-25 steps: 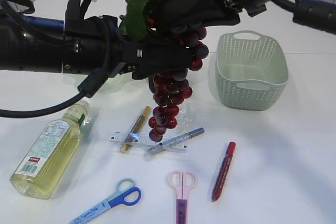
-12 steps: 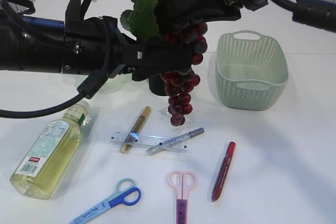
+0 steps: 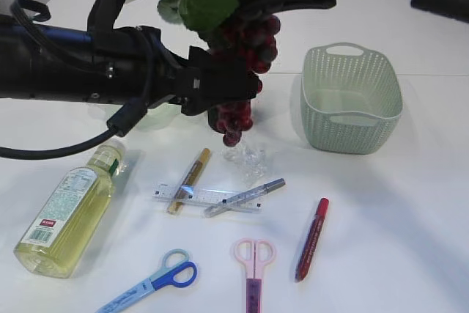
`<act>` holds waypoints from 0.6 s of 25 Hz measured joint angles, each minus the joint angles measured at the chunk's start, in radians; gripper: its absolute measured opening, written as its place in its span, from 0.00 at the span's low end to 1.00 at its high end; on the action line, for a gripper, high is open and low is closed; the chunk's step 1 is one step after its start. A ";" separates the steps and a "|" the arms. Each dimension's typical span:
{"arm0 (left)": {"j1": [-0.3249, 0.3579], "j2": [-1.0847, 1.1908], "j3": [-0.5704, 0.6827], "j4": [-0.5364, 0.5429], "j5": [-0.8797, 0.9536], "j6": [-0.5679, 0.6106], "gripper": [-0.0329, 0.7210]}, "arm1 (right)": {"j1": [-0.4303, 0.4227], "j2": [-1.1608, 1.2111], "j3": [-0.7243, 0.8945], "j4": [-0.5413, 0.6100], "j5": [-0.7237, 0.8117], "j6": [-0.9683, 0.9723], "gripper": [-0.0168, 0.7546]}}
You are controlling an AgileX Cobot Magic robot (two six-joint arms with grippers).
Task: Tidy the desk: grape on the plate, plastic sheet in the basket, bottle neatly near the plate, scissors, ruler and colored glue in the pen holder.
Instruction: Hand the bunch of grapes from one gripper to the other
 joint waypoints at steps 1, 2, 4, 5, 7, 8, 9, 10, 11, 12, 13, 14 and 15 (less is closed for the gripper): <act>0.000 0.000 0.000 0.000 0.000 0.007 0.88 | 0.000 0.000 -0.012 0.000 0.000 0.000 0.21; 0.000 0.000 0.000 0.002 0.000 0.012 0.88 | 0.000 0.000 -0.022 0.000 -0.003 0.000 0.21; 0.000 0.000 0.000 0.000 0.000 0.034 0.88 | 0.000 0.000 -0.035 0.000 -0.003 0.000 0.21; 0.000 0.000 0.000 -0.006 0.000 0.045 0.88 | 0.000 0.000 -0.037 0.000 -0.003 0.000 0.21; 0.000 0.000 0.000 -0.017 -0.003 0.066 0.87 | 0.000 0.000 -0.037 0.000 -0.003 0.000 0.21; 0.000 0.000 0.000 -0.021 -0.005 0.075 0.87 | 0.000 0.000 -0.037 0.000 -0.003 0.000 0.21; 0.000 0.000 0.000 -0.026 -0.007 0.084 0.87 | 0.000 0.000 -0.037 0.000 -0.003 0.000 0.21; 0.000 0.000 0.000 -0.029 -0.010 0.096 0.87 | 0.000 0.000 -0.037 0.000 -0.003 0.000 0.21; 0.000 0.000 0.000 -0.029 -0.010 0.107 0.87 | 0.000 0.000 -0.037 0.000 -0.003 0.000 0.21; 0.000 0.000 0.000 -0.030 -0.010 0.116 0.87 | 0.000 0.000 -0.037 0.000 -0.003 0.000 0.21; 0.000 0.000 0.000 -0.030 -0.012 0.126 0.87 | 0.000 0.000 -0.037 0.000 -0.003 0.000 0.21; 0.000 0.000 0.000 -0.030 -0.019 0.132 0.87 | 0.000 0.000 -0.037 0.000 -0.003 0.000 0.21; 0.000 0.000 0.000 -0.030 -0.029 0.135 0.87 | 0.000 0.000 -0.037 0.000 -0.003 0.000 0.21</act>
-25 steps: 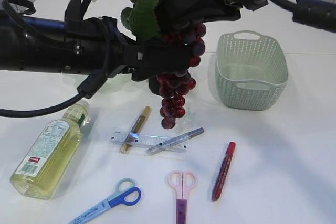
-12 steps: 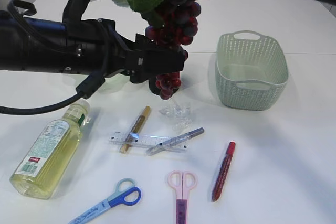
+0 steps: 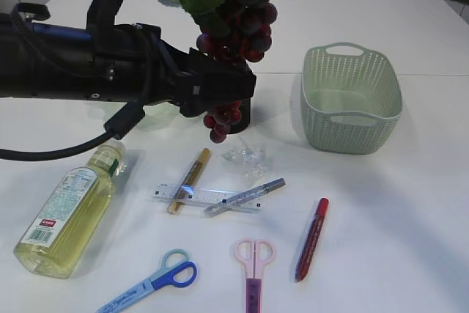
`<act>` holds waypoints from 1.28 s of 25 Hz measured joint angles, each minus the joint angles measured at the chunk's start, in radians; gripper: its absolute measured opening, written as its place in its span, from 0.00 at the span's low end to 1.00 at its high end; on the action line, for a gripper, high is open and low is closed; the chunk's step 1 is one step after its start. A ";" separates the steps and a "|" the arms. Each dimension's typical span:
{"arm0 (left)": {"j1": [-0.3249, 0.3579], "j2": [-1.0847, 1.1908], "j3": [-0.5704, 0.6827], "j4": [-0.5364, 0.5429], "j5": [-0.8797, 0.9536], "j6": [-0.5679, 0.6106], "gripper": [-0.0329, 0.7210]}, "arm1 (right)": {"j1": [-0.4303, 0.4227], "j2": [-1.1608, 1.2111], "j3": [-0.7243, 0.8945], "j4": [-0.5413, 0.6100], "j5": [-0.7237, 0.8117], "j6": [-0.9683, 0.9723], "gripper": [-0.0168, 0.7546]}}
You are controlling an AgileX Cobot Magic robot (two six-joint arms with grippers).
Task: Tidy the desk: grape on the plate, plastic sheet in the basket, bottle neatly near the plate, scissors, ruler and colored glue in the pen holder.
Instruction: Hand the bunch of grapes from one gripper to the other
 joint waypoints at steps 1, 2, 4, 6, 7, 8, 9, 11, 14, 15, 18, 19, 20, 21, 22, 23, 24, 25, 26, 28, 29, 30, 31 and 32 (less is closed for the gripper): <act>0.000 0.000 0.000 0.000 -0.013 0.007 0.87 | 0.000 0.000 0.000 0.000 0.000 0.000 0.21; 0.000 0.000 0.000 0.000 -0.030 0.009 0.87 | 0.000 0.000 0.000 0.000 0.000 0.000 0.21; 0.000 0.000 -0.008 -0.002 -0.056 0.012 0.87 | 0.000 0.000 0.000 0.000 0.000 0.000 0.21; 0.000 0.002 -0.024 -0.002 -0.064 0.013 0.87 | 0.000 0.000 0.000 0.000 0.000 0.000 0.21; 0.000 0.004 -0.033 -0.002 -0.064 0.015 0.87 | 0.000 0.000 0.000 0.000 0.000 0.000 0.21; 0.000 0.006 -0.041 -0.002 -0.064 0.015 0.87 | 0.000 0.000 0.000 0.000 0.000 0.000 0.21; 0.000 0.008 -0.049 -0.002 -0.064 0.015 0.87 | 0.000 0.000 0.000 0.000 0.000 0.000 0.21; 0.000 0.015 -0.055 -0.002 -0.064 0.015 0.87 | 0.028 0.000 0.000 -0.004 -0.003 0.000 0.21; -0.002 0.019 -0.057 -0.002 -0.064 0.019 0.87 | 0.049 0.000 0.000 0.002 0.003 0.000 0.21; -0.002 0.019 -0.057 -0.002 -0.064 0.023 0.87 | 0.049 0.000 0.000 0.002 0.003 0.000 0.21; -0.002 0.019 -0.058 -0.002 -0.064 0.034 0.86 | 0.049 0.000 0.000 0.000 0.003 0.000 0.21; -0.002 0.019 -0.058 -0.002 -0.064 0.034 0.85 | 0.049 0.000 0.000 0.000 0.003 0.000 0.21; -0.002 0.019 -0.060 -0.002 -0.064 0.036 0.84 | 0.049 0.000 0.000 0.000 0.003 0.000 0.21; -0.002 0.019 -0.060 -0.002 -0.064 0.036 0.82 | 0.049 0.000 0.000 0.000 0.003 0.000 0.21; -0.002 0.019 -0.060 -0.002 -0.064 0.036 0.79 | 0.049 0.000 0.000 0.000 0.003 0.000 0.21; -0.002 0.019 -0.060 -0.002 -0.064 0.036 0.76 | 0.049 0.000 0.000 0.000 0.003 0.000 0.21; -0.002 0.019 -0.060 -0.003 -0.064 0.036 0.72 | 0.049 0.000 0.000 0.000 0.003 0.000 0.21; -0.002 0.019 -0.060 -0.003 -0.064 0.036 0.68 | 0.049 0.000 0.000 0.000 0.003 0.000 0.21; -0.002 0.019 -0.060 -0.003 -0.064 0.036 0.63 | 0.049 0.000 0.000 0.000 0.003 0.000 0.21; -0.002 0.019 -0.060 -0.003 -0.064 0.036 0.57 | 0.049 0.000 0.000 0.000 0.003 0.000 0.21; -0.002 0.019 -0.060 -0.003 -0.064 0.036 0.54 | 0.049 0.000 0.000 0.000 0.003 0.000 0.21; -0.002 0.019 -0.060 -0.003 -0.064 0.036 0.52 | 0.049 0.000 0.000 0.000 0.000 0.000 0.21; -0.002 0.019 -0.060 -0.003 -0.064 0.034 0.49 | 0.049 0.000 0.000 0.000 0.000 0.000 0.21; -0.002 0.019 -0.060 -0.003 -0.064 0.034 0.45 | 0.049 0.000 0.000 -0.002 0.000 0.000 0.21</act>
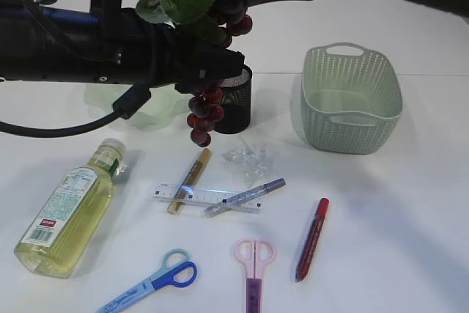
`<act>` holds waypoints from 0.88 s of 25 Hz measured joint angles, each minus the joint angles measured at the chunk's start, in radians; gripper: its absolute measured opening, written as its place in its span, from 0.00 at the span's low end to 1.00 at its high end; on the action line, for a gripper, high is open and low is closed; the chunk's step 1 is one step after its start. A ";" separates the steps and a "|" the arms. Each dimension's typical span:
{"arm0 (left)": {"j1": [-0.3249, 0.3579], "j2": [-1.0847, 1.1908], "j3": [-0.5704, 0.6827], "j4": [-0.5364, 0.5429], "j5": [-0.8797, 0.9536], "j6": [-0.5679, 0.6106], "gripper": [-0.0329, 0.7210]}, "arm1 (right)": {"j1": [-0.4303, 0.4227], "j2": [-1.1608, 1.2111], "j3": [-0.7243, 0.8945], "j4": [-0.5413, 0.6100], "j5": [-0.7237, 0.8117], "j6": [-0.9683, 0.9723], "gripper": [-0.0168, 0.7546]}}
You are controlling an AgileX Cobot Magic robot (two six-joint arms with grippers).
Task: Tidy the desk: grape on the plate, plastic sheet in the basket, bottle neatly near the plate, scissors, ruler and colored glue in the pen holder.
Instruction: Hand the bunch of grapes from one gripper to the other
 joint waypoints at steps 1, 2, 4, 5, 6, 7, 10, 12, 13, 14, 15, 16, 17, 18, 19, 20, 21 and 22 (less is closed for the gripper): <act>0.000 0.000 0.000 0.000 0.000 0.000 0.41 | 0.000 0.000 0.000 -0.004 0.000 0.000 0.21; 0.000 0.001 0.000 0.000 0.000 -0.001 0.38 | 0.000 0.000 0.000 -0.006 0.000 0.000 0.21; 0.000 0.002 0.000 0.000 0.002 -0.004 0.33 | 0.000 0.000 0.000 -0.017 0.000 -0.002 0.21; 0.000 0.002 0.000 0.000 0.004 -0.004 0.31 | 0.000 0.000 0.000 -0.021 0.000 -0.002 0.21; 0.000 0.002 0.000 0.000 0.007 -0.006 0.30 | 0.000 0.000 0.000 -0.024 -0.002 -0.002 0.21; 0.000 0.002 0.000 0.000 0.011 -0.004 0.29 | 0.000 0.000 0.000 -0.025 -0.004 -0.002 0.21; 0.000 0.002 0.000 0.000 0.014 -0.006 0.28 | 0.000 0.000 -0.002 -0.044 -0.013 -0.002 0.21; 0.000 0.002 0.000 0.000 0.018 -0.008 0.28 | 0.000 0.000 -0.002 -0.065 -0.014 -0.002 0.21; 0.000 0.002 0.000 0.000 0.021 -0.012 0.28 | 0.000 0.000 -0.002 -0.072 -0.018 -0.003 0.21; 0.000 0.002 0.000 0.000 0.022 -0.017 0.27 | 0.000 0.000 -0.002 -0.083 -0.022 -0.003 0.21; 0.000 0.000 0.000 0.000 0.022 -0.019 0.27 | 0.000 0.000 -0.002 -0.088 -0.027 -0.003 0.21; 0.000 -0.004 0.000 0.000 0.024 -0.019 0.27 | 0.000 0.000 -0.002 -0.092 -0.031 -0.003 0.21; 0.000 -0.006 0.000 0.000 0.026 -0.021 0.27 | 0.000 0.000 -0.002 -0.096 -0.034 -0.003 0.21; 0.000 -0.008 0.000 0.000 0.033 -0.021 0.27 | 0.000 0.000 -0.002 -0.096 -0.038 -0.003 0.21; 0.000 -0.008 0.000 0.000 0.039 -0.023 0.27 | 0.000 0.000 -0.002 -0.100 -0.040 -0.003 0.21; 0.000 -0.008 0.000 0.000 0.046 -0.026 0.27 | 0.000 0.000 -0.002 -0.102 -0.041 -0.003 0.21; 0.000 -0.008 0.000 0.000 0.056 -0.026 0.27 | 0.000 0.000 -0.002 -0.102 -0.043 -0.003 0.21; 0.000 -0.008 0.000 0.000 0.061 -0.028 0.27 | 0.000 0.000 -0.002 -0.102 -0.043 -0.003 0.21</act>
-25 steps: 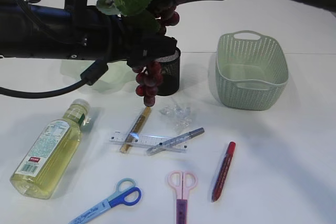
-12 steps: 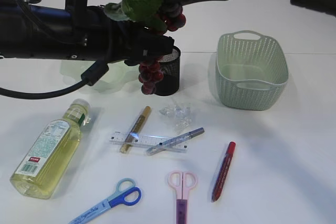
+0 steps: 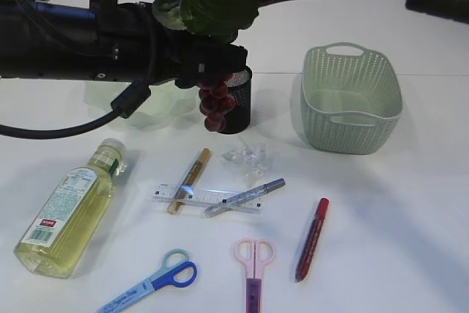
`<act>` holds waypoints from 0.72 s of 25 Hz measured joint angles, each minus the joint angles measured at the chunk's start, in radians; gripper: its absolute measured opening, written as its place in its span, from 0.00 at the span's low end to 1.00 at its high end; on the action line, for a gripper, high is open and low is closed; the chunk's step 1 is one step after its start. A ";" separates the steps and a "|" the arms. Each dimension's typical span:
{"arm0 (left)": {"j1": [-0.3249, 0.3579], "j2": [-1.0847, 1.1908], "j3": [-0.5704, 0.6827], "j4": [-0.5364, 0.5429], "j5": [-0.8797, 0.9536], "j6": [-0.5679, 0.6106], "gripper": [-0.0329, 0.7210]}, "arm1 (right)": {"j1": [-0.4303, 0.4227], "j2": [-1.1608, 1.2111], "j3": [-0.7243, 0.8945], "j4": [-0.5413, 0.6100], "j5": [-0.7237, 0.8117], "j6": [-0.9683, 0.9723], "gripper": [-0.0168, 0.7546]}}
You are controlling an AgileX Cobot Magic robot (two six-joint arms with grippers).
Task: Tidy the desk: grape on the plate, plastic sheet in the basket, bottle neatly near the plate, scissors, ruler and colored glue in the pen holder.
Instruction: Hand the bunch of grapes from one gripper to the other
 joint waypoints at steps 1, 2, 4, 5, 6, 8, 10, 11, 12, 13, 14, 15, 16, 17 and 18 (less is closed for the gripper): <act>0.000 0.000 0.000 0.000 0.000 0.000 0.26 | 0.000 0.002 0.000 0.000 -0.003 0.000 0.21; 0.000 0.000 0.000 0.000 0.002 0.000 0.26 | 0.000 0.004 0.000 -0.001 -0.007 0.000 0.21; 0.000 0.000 0.000 0.000 0.002 -0.002 0.26 | 0.000 0.008 0.000 -0.004 -0.012 0.000 0.21; 0.000 0.000 0.000 0.000 0.002 -0.002 0.26 | 0.000 0.010 0.000 -0.006 -0.011 0.000 0.21; 0.000 0.000 0.000 0.000 0.002 -0.002 0.26 | 0.000 0.011 0.000 -0.007 -0.013 0.000 0.21; 0.000 0.000 0.000 0.000 0.002 -0.004 0.26 | 0.000 0.012 0.000 -0.009 -0.015 0.000 0.21; 0.000 0.000 0.000 0.000 0.002 -0.004 0.26 | 0.000 0.012 0.000 -0.025 -0.019 0.000 0.23; 0.000 0.000 0.000 0.000 0.002 -0.004 0.26 | 0.000 0.012 0.000 -0.033 -0.019 0.000 0.24; 0.000 0.000 0.000 0.000 0.002 -0.004 0.26 | 0.000 0.012 0.000 -0.040 -0.019 0.000 0.26; 0.000 0.000 0.000 0.002 0.002 -0.004 0.26 | 0.000 0.012 0.000 -0.045 -0.019 0.000 0.28; 0.000 -0.002 0.000 0.004 0.002 -0.004 0.26 | 0.000 0.012 0.000 -0.049 -0.019 0.000 0.30; 0.000 -0.004 0.000 0.006 0.002 -0.004 0.26 | 0.000 0.012 0.000 -0.054 -0.021 0.000 0.32; 0.000 -0.009 0.000 0.011 0.000 -0.004 0.26 | 0.000 0.012 0.000 -0.058 -0.021 0.000 0.34; 0.000 -0.012 0.000 0.016 -0.001 -0.004 0.26 | 0.000 0.012 0.000 -0.061 -0.021 0.000 0.36; 0.000 -0.019 0.000 0.021 -0.001 -0.006 0.26 | 0.000 0.012 0.000 -0.063 -0.021 0.000 0.37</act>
